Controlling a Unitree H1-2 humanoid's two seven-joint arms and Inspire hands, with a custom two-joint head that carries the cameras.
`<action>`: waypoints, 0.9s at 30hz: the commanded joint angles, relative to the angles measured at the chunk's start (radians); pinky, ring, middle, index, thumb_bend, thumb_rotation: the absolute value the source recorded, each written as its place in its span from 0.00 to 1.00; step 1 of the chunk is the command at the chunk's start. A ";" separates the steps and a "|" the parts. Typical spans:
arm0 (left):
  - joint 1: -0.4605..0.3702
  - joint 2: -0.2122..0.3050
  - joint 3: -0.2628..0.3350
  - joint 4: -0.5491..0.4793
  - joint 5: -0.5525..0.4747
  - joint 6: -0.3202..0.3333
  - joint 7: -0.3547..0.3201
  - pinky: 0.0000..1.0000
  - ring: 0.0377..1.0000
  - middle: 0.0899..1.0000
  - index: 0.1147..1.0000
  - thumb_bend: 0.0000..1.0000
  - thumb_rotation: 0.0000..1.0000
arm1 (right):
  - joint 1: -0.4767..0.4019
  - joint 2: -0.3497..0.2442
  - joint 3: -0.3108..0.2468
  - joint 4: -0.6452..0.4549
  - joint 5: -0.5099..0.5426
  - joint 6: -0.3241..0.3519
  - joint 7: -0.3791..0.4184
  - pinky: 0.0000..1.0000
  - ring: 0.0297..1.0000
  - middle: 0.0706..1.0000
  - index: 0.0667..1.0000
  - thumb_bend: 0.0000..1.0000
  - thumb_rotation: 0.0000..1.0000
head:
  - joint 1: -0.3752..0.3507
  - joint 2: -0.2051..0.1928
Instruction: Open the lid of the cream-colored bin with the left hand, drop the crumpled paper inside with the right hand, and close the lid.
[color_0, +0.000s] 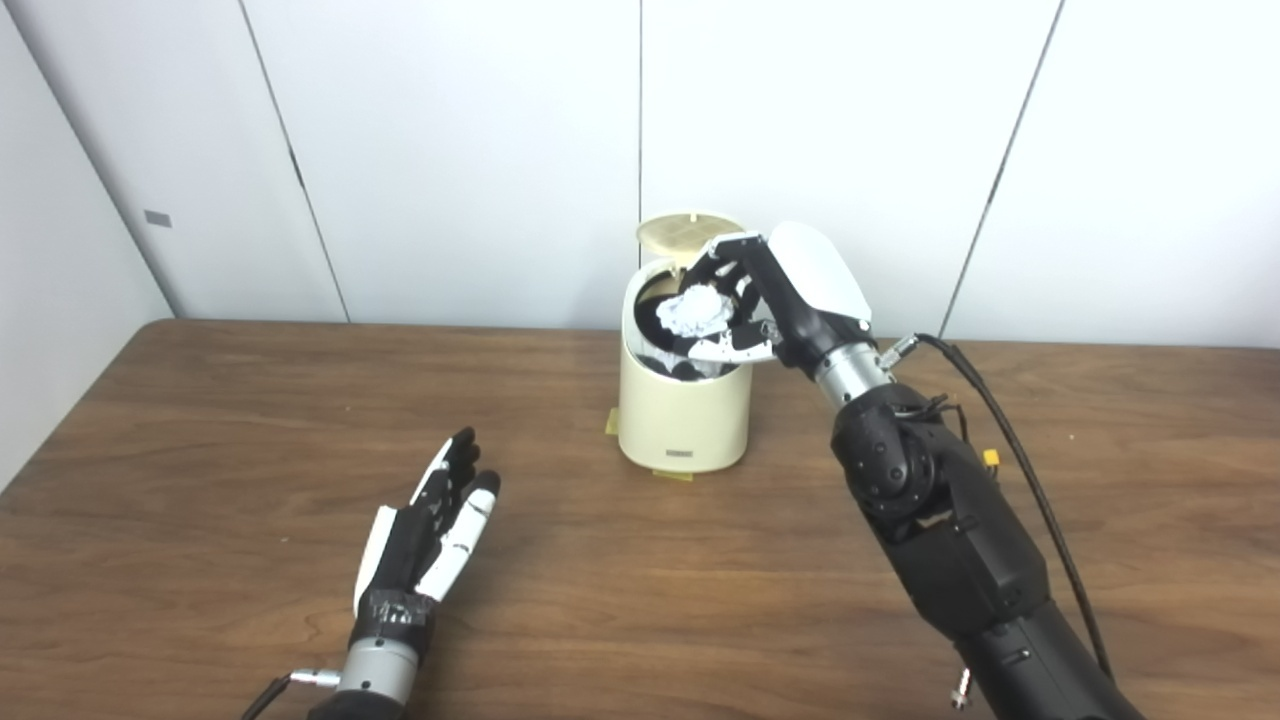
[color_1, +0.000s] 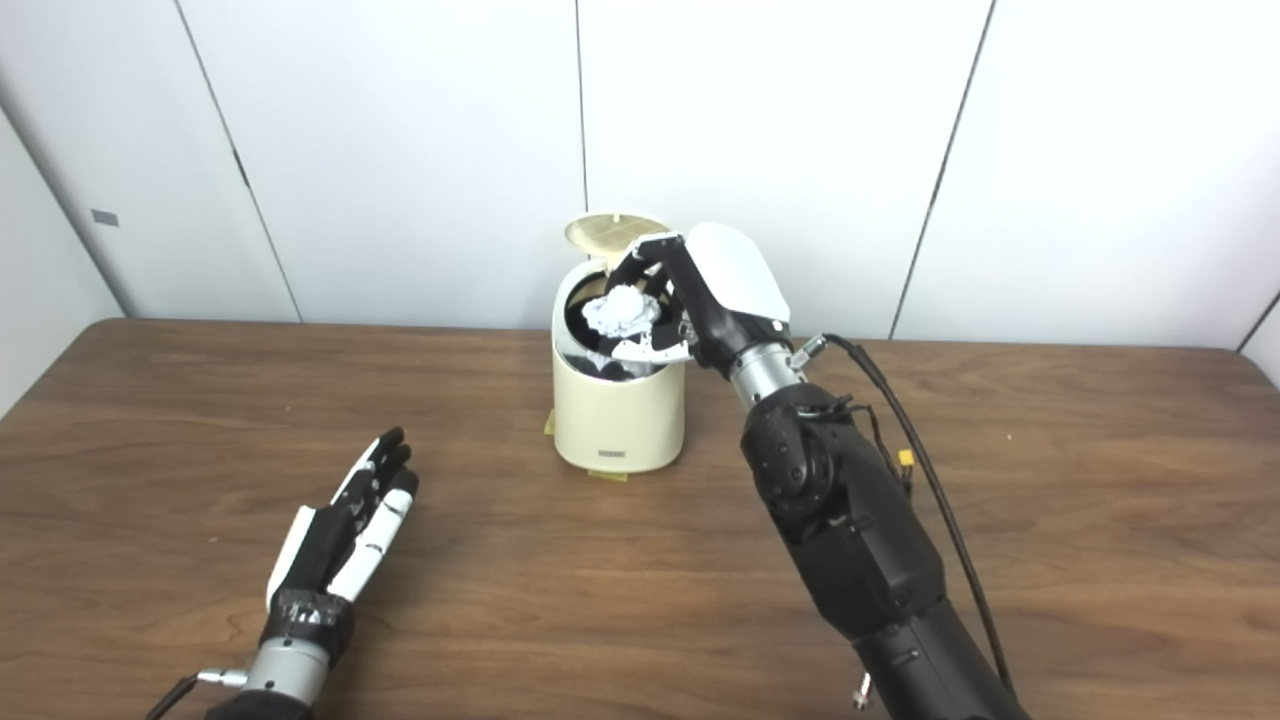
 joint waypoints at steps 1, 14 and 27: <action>-0.005 -0.006 -0.008 -0.027 0.003 -0.006 -0.003 1.00 0.97 0.96 1.00 0.51 0.69 | -0.044 -0.020 -0.005 -0.011 -0.011 0.007 0.002 0.47 0.55 0.60 0.46 0.52 0.14 | 0.004 0.003; -0.004 -0.003 -0.009 -0.034 0.000 0.000 -0.007 1.00 0.97 0.94 0.97 0.51 0.66 | -0.036 -0.023 -0.002 -0.005 -0.014 -0.008 -0.002 0.56 0.60 0.61 0.63 0.89 0.11 | 0.000 0.001; 0.004 -0.004 -0.011 -0.045 0.000 0.007 -0.008 1.00 0.98 0.95 0.97 0.51 0.66 | -0.018 -0.027 -0.008 -0.027 -0.015 -0.019 -0.018 0.60 0.62 0.61 0.62 0.88 0.13 | -0.003 0.006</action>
